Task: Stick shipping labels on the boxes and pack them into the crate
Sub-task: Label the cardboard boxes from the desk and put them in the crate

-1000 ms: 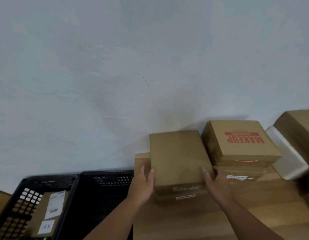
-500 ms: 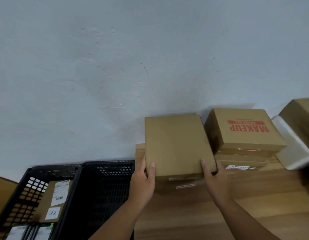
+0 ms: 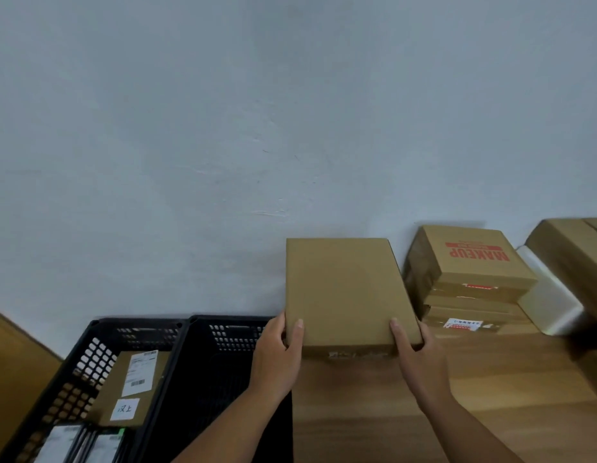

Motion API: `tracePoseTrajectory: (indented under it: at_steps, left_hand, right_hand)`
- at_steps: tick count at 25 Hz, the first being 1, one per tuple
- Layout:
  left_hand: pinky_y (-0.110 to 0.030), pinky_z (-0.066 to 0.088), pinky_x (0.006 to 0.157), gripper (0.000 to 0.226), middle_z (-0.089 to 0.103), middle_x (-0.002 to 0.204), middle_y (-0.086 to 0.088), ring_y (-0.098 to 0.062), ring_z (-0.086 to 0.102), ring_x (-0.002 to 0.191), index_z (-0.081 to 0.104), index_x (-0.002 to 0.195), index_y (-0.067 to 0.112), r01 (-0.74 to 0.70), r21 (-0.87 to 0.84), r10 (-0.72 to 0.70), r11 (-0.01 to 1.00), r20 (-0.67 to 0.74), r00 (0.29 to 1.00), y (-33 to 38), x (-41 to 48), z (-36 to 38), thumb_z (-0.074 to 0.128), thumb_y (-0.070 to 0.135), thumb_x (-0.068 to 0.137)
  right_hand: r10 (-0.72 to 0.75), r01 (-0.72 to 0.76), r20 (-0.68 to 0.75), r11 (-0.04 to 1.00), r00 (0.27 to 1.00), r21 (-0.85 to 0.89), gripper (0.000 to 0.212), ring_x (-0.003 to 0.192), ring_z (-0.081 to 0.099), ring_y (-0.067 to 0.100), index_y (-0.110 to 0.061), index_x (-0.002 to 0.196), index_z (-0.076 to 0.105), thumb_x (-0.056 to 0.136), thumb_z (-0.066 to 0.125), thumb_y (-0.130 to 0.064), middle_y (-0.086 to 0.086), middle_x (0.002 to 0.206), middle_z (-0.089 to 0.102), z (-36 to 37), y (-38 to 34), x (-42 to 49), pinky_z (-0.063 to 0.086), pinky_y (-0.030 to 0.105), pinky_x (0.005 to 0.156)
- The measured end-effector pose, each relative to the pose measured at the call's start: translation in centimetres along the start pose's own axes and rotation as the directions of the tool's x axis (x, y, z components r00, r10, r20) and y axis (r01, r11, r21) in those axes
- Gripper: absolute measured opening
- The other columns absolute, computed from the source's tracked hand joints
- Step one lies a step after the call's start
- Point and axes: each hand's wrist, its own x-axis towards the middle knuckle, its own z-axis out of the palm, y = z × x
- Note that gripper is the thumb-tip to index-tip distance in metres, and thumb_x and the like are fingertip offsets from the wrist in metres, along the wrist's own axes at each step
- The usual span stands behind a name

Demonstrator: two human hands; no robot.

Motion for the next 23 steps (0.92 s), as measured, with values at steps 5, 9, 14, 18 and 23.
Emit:
tracePoseTrajectory:
  at_steps: [5,9,14,18,23]
  left_hand:
    - [-0.034,0.053,0.099,0.045,0.063,0.122,0.02,-0.006,0.062,0.11,0.056,0.142,0.03,0.188,-0.293,-0.235,0.938,-0.135,0.963,-2.0,-3.7,-4.3,0.052,0.05,0.102]
    - [-0.046,0.057,0.097,0.044,0.073,0.112,0.004,-0.019,0.069,0.103,0.071,0.117,0.029,0.287,-0.507,-0.452,0.813,-0.24,0.859,-3.9,-7.3,-8.1,0.057,0.063,0.094]
    - [-0.045,0.059,0.089,0.045,0.075,0.105,-0.001,-0.024,0.071,0.098,0.072,0.1,0.028,0.242,-0.632,-0.554,0.736,-0.358,0.752,-5.8,-11.1,-14.3,0.06,0.069,0.088]
    - [-0.052,0.051,0.103,0.062,0.069,0.124,-0.004,-0.029,0.064,0.114,0.068,0.125,0.02,0.235,-0.629,-0.554,0.741,-0.374,0.744,-7.3,-11.9,-21.4,0.059,0.069,0.089]
    - [-0.048,0.059,0.09,0.043,0.074,0.105,0.001,-0.024,0.069,0.095,0.071,0.102,0.03,0.174,-0.585,-0.488,0.792,-0.436,0.756,-12.0,-11.2,-31.7,0.057,0.068,0.09]
  right_hand:
    - [-0.092,0.083,0.05,0.986,0.995,0.147,0.051,0.103,0.064,0.012,-0.034,0.115,0.059,0.073,0.081,-0.055,-0.01,0.112,0.065,1.5,-4.2,-4.1,0.057,0.038,0.084]
    - [-0.359,0.356,0.005,0.926,0.933,0.126,0.053,0.102,0.058,0.009,-0.027,0.117,0.063,0.073,0.084,-0.048,-0.011,0.11,0.061,4.2,-8.7,-10.5,0.053,0.032,0.09]
    - [-0.544,0.537,0.021,0.833,0.839,0.132,0.061,0.113,0.052,0.017,-0.024,0.123,0.059,0.072,0.082,-0.05,-0.01,0.119,0.058,8.7,-13.1,-19.1,0.046,0.032,0.097]
    - [-0.313,0.261,0.186,0.93,0.931,0.258,0.088,0.125,0.049,0.007,-0.031,0.143,0.045,0.068,0.085,-0.056,-0.01,0.138,0.052,12.7,-15.4,-22.4,0.043,0.026,0.103]
    - [-0.26,0.152,0.303,0.929,0.917,0.339,0.083,0.118,0.054,0.002,-0.028,0.143,0.048,0.072,0.085,-0.05,-0.016,0.13,0.055,21.7,-19.3,-27.0,0.044,0.017,0.097]
